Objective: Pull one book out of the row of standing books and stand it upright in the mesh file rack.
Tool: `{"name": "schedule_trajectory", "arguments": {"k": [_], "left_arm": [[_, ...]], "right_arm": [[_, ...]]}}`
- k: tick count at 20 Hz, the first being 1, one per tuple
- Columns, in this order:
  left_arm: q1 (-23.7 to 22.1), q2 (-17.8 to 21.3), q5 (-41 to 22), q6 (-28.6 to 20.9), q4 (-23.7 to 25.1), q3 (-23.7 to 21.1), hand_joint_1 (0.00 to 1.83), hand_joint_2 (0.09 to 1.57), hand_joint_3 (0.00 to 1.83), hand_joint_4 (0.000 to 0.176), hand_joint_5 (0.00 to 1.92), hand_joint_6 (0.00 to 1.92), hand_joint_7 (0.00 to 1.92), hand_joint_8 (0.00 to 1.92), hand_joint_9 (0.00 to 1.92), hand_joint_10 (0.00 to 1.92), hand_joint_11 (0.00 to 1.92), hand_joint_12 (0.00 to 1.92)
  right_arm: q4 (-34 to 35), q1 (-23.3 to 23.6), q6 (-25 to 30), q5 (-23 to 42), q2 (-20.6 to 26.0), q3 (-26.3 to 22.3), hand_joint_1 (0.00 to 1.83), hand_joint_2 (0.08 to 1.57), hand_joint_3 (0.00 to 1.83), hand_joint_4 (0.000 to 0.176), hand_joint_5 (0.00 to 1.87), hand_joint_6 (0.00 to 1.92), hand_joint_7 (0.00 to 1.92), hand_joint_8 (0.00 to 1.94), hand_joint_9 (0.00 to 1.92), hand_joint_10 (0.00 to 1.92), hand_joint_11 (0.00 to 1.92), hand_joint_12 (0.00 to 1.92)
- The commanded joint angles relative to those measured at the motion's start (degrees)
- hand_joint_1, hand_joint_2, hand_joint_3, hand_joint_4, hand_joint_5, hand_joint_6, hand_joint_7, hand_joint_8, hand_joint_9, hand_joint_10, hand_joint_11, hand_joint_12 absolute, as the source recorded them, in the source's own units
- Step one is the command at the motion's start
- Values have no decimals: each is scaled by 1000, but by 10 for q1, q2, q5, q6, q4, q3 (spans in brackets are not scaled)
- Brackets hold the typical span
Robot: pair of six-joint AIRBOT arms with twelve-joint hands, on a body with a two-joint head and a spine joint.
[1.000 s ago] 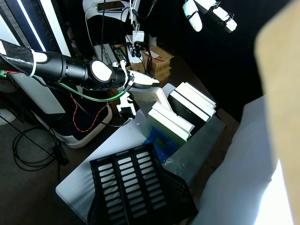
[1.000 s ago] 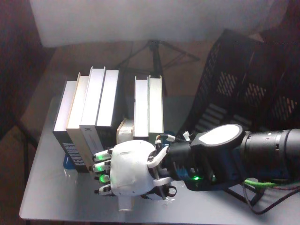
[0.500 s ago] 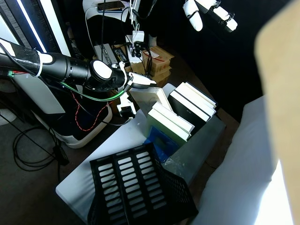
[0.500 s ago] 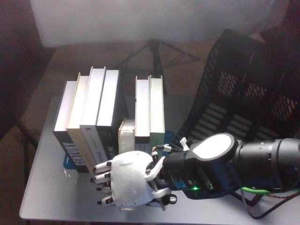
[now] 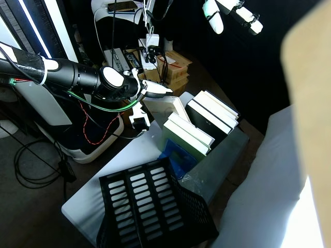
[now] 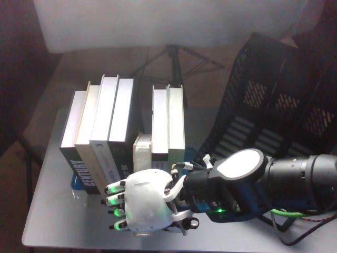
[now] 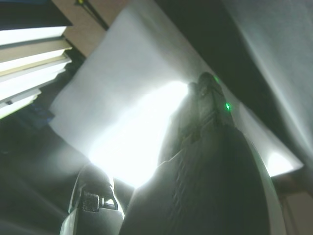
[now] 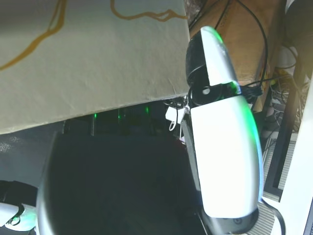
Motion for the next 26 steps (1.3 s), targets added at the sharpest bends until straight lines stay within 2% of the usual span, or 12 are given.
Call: {"name": "schedule_trajectory", "arguments": {"k": [1,4,7,13,16,17,19,20,21,22,24,26], "left_arm": [[-6,1,-70,-2,-10,7,0,1262,0,59,0,0,0,0,0,0,0,0],[-21,-3,-58,1,1,15,0,1281,0,48,0,0,0,0,0,0,0,0],[-24,-4,-56,3,3,17,0,1271,0,57,0,0,0,0,0,0,0,0],[-52,-8,-26,4,29,34,0,1305,7,33,0,0,0,0,0,0,0,0],[-78,-11,-5,10,52,44,0,1296,2,47,11,5,0,0,0,0,0,0],[-81,-12,-2,9,56,46,0,1288,0,51,13,6,0,0,0,0,0,0],[-91,-14,9,7,68,53,0,1288,0,57,16,7,0,0,0,0,0,0],[-99,-16,17,7,76,57,0,1296,2,63,23,10,0,0,0,0,0,0],[-109,-18,27,8,87,62,0,1292,0,67,23,9,0,0,0,0,0,0],[-119,-20,37,8,98,67,0,1283,0,70,17,7,0,0,0,0,0,0],[-143,-24,59,10,121,74,0,1290,0,59,33,14,0,0,0,0,0,0],[-154,-26,69,14,131,77,0,1298,3,54,37,15,0,0,0,0,0,0]], "right_arm": [[6,-6,8,-8,6,4,1111,1128,0,0,321,974,336,782,0,927,0,1921],[6,-6,9,-8,6,6,1111,1128,0,0,321,974,336,783,0,927,0,1921],[6,-6,9,-9,6,9,1111,1128,0,0,321,973,336,783,0,927,0,1921],[28,-6,7,-1,10,13,1111,1128,0,0,321,972,336,783,0,927,0,1921],[38,-9,7,3,10,12,1111,1128,0,0,322,972,336,784,0,927,0,1921],[45,-9,7,7,10,11,967,1078,0,20,100,707,189,469,188,890,0,1733],[52,-9,7,14,14,6,979,1093,0,0,92,735,317,348,285,954,51,1734],[52,-9,5,14,22,3,1282,1144,0,0,690,1165,791,832,741,1252,446,1777],[64,-9,5,17,27,5,1356,1132,0,0,806,1130,957,932,900,1265,649,1753],[78,-9,5,25,33,6,1270,1157,1,0,868,957,929,1323,1109,1615,942,1887],[108,-9,-5,41,47,6,1375,1115,0,0,889,1039,1016,929,954,1273,777,1744],[114,-8,-13,44,50,4,1372,1142,4,0,846,955,935,1131,892,1411,860,1825]]}}
